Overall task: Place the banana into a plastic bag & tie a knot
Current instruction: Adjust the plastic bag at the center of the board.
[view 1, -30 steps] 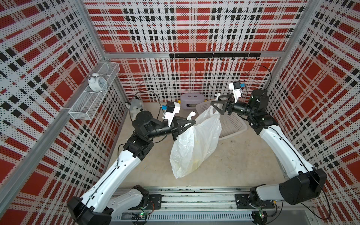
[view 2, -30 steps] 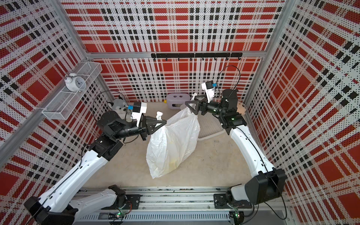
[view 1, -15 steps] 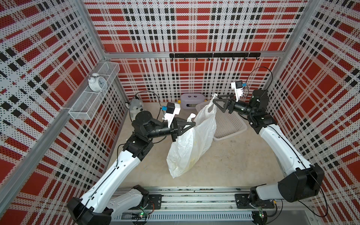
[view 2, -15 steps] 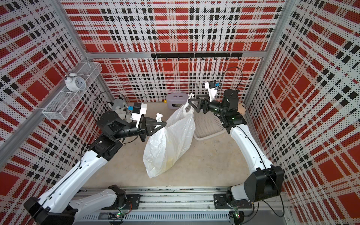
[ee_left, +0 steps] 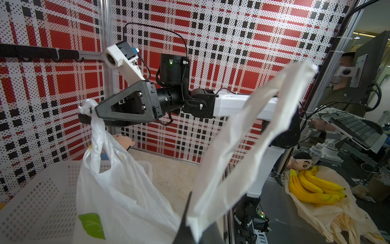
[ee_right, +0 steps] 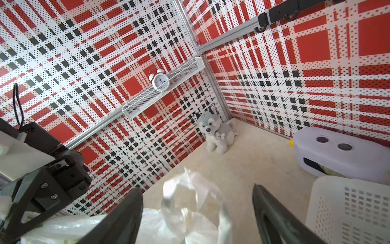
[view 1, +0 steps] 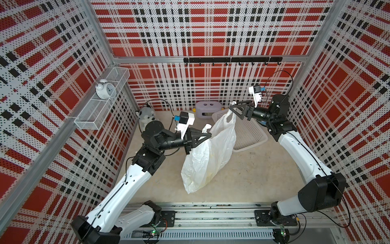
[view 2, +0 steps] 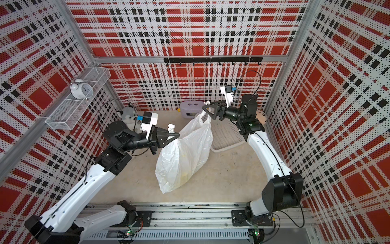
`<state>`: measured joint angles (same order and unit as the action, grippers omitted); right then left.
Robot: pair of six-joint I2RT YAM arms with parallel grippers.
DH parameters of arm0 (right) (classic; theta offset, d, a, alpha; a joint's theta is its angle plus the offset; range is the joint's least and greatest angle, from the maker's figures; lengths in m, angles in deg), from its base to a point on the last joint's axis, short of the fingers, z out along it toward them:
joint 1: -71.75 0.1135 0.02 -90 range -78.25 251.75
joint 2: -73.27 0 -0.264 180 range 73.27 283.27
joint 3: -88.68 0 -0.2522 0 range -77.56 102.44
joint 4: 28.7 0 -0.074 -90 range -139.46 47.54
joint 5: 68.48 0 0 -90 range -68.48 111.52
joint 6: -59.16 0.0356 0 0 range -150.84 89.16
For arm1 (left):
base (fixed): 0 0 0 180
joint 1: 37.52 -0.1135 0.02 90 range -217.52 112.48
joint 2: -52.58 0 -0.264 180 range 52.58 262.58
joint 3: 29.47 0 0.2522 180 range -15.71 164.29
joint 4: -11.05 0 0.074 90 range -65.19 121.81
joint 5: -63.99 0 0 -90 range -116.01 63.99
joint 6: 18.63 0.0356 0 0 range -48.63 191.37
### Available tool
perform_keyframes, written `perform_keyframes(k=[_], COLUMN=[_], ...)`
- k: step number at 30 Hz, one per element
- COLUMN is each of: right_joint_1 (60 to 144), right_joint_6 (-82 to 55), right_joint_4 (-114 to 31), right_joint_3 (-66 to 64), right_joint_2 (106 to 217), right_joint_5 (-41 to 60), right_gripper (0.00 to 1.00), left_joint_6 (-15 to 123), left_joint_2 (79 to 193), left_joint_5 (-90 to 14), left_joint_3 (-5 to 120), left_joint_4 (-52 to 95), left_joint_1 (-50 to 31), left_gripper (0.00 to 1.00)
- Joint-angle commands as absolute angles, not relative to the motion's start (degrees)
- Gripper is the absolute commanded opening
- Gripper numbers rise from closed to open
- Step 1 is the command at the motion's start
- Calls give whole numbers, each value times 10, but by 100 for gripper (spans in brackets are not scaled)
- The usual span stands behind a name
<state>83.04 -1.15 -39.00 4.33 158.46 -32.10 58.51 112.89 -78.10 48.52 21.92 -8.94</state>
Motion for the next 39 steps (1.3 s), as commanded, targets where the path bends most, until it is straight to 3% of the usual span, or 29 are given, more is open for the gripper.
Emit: perform_keyframes(k=[1,6,11,13,15,17,19,21,23,27,30,35,39], right_joint_1=[826,826,827,835,857,915,1005,1082,1133,1242,1299,1320,1350], right_joint_6=[5,49,48,22,-17,-41,-22,3,58,38,-5,-13,-58], right_joint_4=[-359,-321,-342,-402,-497,-570,-623,-686,-731,-698,-680,-691,-647], right_joint_3=[62,56,45,46,55,57,55,79,93,87,108,134,130], right_joint_2=[1594,1597,1570,1551,1533,1510,1493,1499,1497,1467,1461,1458,1452], right_joint_5=[-355,-381,-351,-280,-140,61,337,508,588,715,787,860,930], right_gripper=[81,61,1,0,0,0,0,0,0,0,0,0,0], left_joint_6=[585,584,590,594,587,586,589,589,584,557,540,534,525], left_joint_2=[1116,1116,1111,1108,1102,1094,1087,1081,1084,1094,1093,1087,1088], left_joint_5=[-788,-787,-730,-671,-591,-521,-432,-348,-323,-321,-394,-548,-608], left_joint_3=[481,479,473,467,450,428,398,363,332,296,298,333,332], left_joint_4=[204,202,213,217,201,182,157,123,86,40,41,87,71], left_joint_1=[-94,-94,-94,-94,-88,-77,-60,-46,-48,-77,-117,-199,-277], left_gripper=[0,0,0,0,0,0,0,0,0,0,0,0,0])
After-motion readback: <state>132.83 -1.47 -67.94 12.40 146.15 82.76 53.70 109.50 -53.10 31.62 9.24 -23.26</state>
